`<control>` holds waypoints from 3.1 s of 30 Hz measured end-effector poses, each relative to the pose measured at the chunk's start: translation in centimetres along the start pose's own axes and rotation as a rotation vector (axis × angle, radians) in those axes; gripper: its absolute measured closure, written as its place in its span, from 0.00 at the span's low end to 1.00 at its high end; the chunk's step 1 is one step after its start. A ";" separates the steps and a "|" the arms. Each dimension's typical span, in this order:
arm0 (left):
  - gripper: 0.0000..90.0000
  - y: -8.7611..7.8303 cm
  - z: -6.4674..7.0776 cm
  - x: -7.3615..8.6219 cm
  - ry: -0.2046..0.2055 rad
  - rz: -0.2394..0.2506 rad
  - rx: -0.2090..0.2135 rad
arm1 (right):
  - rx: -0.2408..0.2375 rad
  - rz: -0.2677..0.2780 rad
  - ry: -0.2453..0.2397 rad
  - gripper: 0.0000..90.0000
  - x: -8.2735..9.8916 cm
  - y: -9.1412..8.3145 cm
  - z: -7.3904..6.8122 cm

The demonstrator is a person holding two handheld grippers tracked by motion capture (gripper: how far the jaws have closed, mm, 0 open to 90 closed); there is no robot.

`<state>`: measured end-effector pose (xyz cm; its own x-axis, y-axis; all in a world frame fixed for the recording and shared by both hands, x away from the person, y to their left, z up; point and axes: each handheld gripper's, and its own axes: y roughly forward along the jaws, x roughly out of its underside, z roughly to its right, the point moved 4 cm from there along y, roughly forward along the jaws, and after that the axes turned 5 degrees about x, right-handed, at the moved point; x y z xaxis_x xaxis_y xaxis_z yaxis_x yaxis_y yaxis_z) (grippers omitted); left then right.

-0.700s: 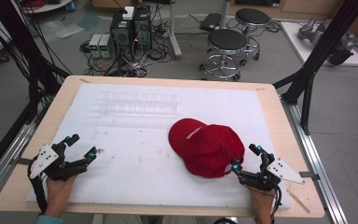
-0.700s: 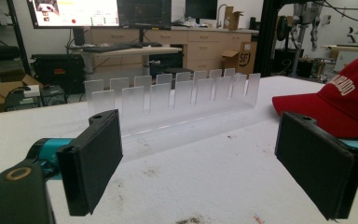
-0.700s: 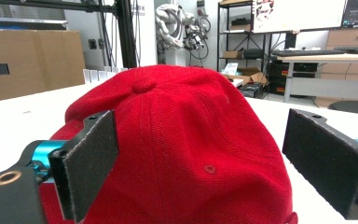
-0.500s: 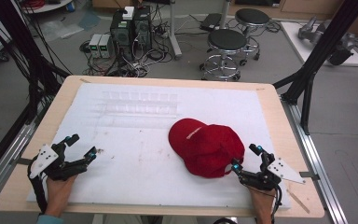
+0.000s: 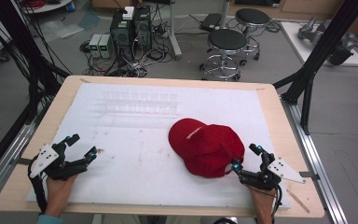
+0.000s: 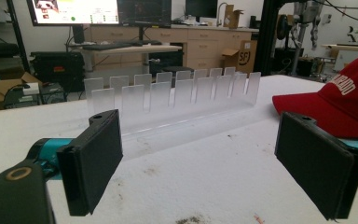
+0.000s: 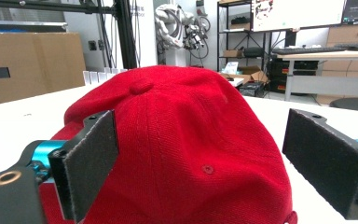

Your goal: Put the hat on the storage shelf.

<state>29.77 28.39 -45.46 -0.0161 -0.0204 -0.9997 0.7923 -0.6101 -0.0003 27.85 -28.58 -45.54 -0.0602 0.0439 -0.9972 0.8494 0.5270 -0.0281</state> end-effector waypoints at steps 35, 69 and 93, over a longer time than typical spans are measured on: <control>0.17 0.0 0.0 0.0 0.001 -0.007 -0.001 | -0.134 -0.394 -0.143 0.11 -3.3 3.9 -3.0; 0.17 0.2 0.0 0.0 0.002 -0.029 -0.028 | -0.086 -0.576 -0.223 0.95 -3.1 5.1 -2.5; 0.17 0.3 0.1 0.0 0.012 -0.032 -0.022 | -0.172 -0.367 -0.263 0.95 -7.6 6.2 -4.9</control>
<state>29.96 28.14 -45.45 -0.0344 0.0084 -0.9994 0.8049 -0.5925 -0.0327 30.97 -21.44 -37.83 -0.1863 -0.3755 -0.9079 0.6968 0.6010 -0.3915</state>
